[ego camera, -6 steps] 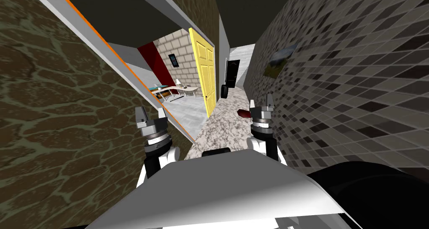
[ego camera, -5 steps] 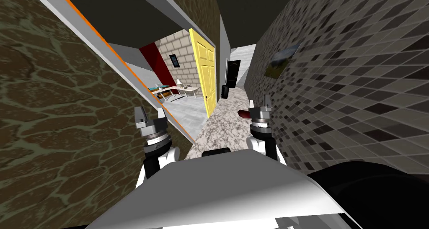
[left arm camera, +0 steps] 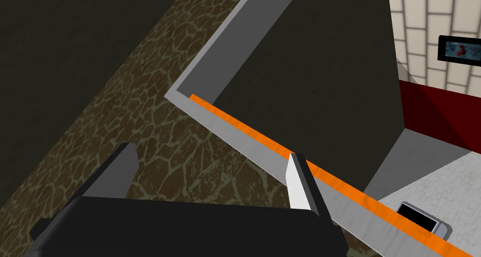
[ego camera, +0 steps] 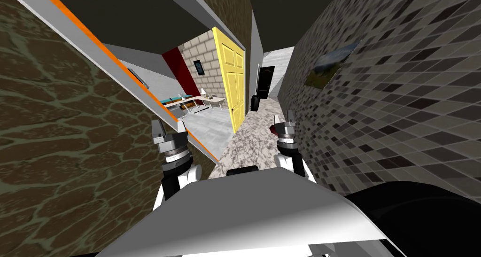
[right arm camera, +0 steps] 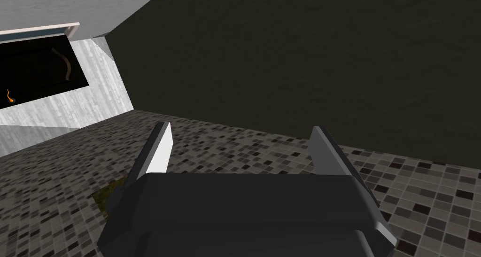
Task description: Push the door open
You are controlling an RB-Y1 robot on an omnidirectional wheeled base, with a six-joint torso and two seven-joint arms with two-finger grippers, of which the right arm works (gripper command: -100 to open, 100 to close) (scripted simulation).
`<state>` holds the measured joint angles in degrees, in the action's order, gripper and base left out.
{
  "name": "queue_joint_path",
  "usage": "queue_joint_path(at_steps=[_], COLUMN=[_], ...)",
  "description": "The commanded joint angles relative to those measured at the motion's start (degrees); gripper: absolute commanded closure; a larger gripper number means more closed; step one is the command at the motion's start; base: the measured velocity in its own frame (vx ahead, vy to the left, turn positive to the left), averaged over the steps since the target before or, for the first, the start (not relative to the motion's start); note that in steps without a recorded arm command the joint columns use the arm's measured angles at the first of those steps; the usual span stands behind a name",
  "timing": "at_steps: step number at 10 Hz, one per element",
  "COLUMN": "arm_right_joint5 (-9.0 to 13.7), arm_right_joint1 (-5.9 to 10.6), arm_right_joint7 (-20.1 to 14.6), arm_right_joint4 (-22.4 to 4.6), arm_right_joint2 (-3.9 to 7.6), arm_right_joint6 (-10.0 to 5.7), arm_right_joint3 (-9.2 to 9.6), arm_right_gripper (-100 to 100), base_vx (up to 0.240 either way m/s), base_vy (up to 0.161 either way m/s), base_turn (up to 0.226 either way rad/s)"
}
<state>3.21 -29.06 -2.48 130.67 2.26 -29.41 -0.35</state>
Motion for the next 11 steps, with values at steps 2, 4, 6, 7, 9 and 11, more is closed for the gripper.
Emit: queue_joint_path(at_steps=[2, 4, 6, 7, 9, 11], arm_right_joint5=[-0.35, -0.51, -0.71, -0.83, -1.01, -1.13], arm_right_joint1=[0.98, 1.53, 2.27, 2.68, 3.32, 3.75], arm_right_joint7=[0.17, 0.17, 0.17, 0.17, 0.16, 0.16], arm_right_joint4=[-2.84, -4.72, -7.22, -8.62, -10.8, -12.25], arm_right_joint2=[0.7, 1.14, 1.73, 1.99, 2.35, 2.58], arm_right_joint6=[-0.44, -0.75, -1.16, -1.39, -1.76, -2.0], arm_right_joint3=[1.08, 1.69, 2.5, 2.95, 3.66, 4.14], arm_right_gripper=[-100, -100, -100, -100, -100, -100], base_vx=[0.144, 0.115, 0.141, 0.164, 0.162, 0.117], base_vy=[-0.038, -0.041, -0.055, -0.067, -0.062, -0.04], base_turn=[0.089, 0.074, 0.114, 0.106, 0.09, 0.065])
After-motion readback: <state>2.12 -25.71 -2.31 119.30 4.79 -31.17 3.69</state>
